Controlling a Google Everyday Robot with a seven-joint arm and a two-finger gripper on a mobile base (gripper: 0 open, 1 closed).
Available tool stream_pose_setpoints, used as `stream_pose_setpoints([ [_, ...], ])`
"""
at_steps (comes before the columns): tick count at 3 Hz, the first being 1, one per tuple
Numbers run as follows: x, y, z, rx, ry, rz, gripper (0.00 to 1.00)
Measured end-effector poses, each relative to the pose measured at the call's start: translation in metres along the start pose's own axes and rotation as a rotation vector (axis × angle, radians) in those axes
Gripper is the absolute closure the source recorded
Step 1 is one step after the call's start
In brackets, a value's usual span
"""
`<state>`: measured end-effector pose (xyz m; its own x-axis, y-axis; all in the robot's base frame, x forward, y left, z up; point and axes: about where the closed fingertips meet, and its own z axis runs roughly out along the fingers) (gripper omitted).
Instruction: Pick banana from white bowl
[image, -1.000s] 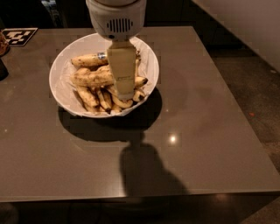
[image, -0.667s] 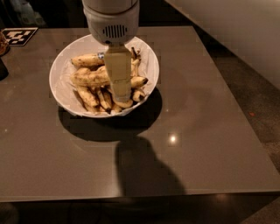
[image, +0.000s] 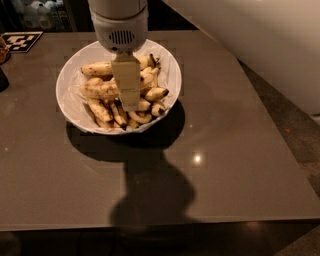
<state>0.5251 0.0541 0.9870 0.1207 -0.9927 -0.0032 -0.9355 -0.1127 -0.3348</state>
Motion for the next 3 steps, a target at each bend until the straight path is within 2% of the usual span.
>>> stream_pose_setpoints([
  [1, -0.005, -0.005, 0.013, -0.031, -0.006, 0.015, 0.09],
  [3, -0.006, -0.001, 0.052, -0.141, -0.051, 0.077, 0.12],
])
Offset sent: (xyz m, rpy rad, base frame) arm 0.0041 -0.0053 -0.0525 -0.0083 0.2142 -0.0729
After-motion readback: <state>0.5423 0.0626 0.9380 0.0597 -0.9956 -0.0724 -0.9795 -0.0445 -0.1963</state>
